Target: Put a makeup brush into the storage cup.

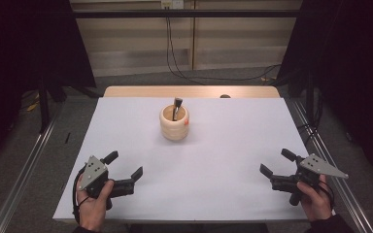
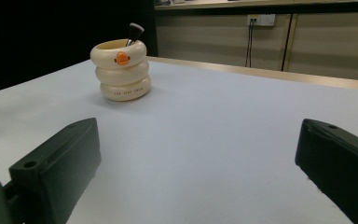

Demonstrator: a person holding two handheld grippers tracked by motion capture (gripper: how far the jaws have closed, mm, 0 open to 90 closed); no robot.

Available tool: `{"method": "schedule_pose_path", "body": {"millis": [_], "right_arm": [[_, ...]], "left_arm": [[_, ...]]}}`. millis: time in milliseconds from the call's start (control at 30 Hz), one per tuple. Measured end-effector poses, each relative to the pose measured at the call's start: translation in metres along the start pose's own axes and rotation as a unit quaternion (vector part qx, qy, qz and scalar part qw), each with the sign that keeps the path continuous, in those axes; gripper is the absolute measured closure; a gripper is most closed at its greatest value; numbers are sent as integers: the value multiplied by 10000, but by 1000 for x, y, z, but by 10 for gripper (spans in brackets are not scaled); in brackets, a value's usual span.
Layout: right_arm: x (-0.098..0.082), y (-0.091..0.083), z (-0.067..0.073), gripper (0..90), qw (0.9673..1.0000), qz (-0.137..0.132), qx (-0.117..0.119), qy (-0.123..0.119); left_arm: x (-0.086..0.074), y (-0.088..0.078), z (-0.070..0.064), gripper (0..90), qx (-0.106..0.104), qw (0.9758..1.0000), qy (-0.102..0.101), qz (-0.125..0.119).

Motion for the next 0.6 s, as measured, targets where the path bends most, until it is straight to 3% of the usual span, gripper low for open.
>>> {"method": "schedule_pose_path", "body": {"millis": [33,167,267,300,367,533,600], "right_arm": [[0,0,0,0,10000,6,-6,6],[-1,-1,-1,0,10000,61,7,-67],[0,0,0,0,10000,-2,-9,22],[-1,-1,0,0,10000,60,14,-55],[-1,0,0,0,9999,83,32,-114],[-1,-1,0,0,9999,85,20,-108],[-1,-1,-1,0,9999,69,10,-90]], "left_arm": [[1,-1,-1,11,-25,10000,-93,-6],[0,-7,-3,13,47,9999,59,-78],[-7,-9,-2,14,43,10000,42,20],[-8,-11,0,19,47,10000,42,59],[-5,-12,3,23,142,9999,17,-60],[-7,-9,0,18,-16,9999,-142,2],[-7,-9,2,16,56,10000,-39,48]]}}
Point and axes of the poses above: each handheld gripper's, and its own axes: y roughly forward along the jaws, x roughly out of its top, z roughly to its left, the point moved 7 cm from there along y, roughly forward along the jaws, and after that the axes turned 14 degrees about x, right-handed, at the moved point
